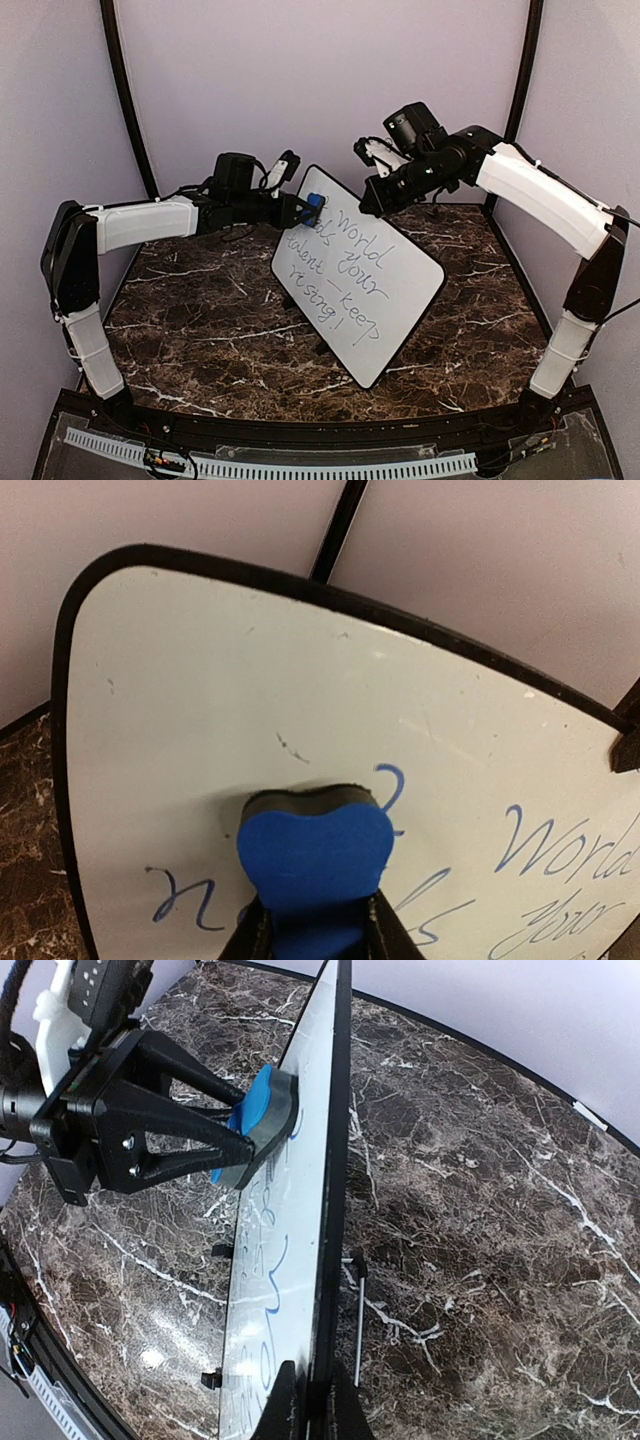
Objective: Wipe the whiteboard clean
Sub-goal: Erase the center of the whiteboard.
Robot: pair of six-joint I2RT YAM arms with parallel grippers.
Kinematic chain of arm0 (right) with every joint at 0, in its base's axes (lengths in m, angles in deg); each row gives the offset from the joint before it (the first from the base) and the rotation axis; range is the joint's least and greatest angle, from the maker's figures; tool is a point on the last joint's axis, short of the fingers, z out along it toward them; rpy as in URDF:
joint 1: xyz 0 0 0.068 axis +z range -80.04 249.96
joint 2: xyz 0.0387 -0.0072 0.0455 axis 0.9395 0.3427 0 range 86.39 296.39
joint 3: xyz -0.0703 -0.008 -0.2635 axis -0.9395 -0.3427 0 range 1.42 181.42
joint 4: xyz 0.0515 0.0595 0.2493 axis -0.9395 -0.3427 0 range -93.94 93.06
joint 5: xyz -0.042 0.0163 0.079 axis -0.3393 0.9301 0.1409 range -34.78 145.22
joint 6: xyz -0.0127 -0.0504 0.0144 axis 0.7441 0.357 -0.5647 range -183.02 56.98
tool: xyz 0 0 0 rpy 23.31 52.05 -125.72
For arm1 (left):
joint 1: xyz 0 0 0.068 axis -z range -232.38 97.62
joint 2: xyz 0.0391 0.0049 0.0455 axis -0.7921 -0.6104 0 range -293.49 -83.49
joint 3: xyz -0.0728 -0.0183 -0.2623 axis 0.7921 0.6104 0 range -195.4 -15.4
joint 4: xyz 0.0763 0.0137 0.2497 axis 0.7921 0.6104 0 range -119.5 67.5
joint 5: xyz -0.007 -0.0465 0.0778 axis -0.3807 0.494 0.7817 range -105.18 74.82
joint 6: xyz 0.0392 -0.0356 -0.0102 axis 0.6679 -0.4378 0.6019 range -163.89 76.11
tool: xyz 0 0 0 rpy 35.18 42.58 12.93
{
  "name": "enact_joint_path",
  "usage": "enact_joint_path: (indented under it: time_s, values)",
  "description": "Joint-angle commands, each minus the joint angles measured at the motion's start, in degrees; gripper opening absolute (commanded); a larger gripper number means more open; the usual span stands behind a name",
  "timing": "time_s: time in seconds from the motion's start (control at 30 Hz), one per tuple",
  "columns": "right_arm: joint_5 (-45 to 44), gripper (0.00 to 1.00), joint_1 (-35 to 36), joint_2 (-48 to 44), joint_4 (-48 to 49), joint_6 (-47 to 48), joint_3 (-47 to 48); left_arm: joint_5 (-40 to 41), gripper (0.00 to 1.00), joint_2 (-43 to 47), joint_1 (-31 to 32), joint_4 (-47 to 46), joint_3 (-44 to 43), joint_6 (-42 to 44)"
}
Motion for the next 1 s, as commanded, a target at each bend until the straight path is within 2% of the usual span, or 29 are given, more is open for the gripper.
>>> enact_joint_path:
  time_s: [0.0, 0.17, 0.5, 0.6, 0.77, 0.97]
  values:
    - [2.1, 0.0, 2.6, 1.2, -0.3, 7.9, 1.3, -0.2, 0.0, -0.5, 2.4, 1.5, 5.6, -2.1]
    - [2.2, 0.0, 2.7, 0.8, 0.4, 8.1, 0.7, 0.3, 0.0, -0.6, 2.7, 0.8, 6.3, -1.9]
    - [2.6, 0.0, 2.6, 0.6, 0.9, 9.0, -0.6, 1.0, 0.0, -3.1, 2.6, 4.3, -7.2, 1.1]
    - [2.4, 0.0, 2.6, 0.6, 0.9, 9.2, -0.5, 0.2, 0.0, -3.5, 2.6, 5.9, -8.1, 0.8]
    - [2.3, 0.0, 2.6, 0.5, 1.2, 9.5, -0.7, -3.2, 0.0, -2.6, 2.9, 2.1, -0.3, -3.1]
    - [2.6, 0.0, 2.5, 0.8, 1.6, 9.7, -0.9, -1.9, 0.0, -0.5, 3.7, -0.5, 8.4, -4.4]
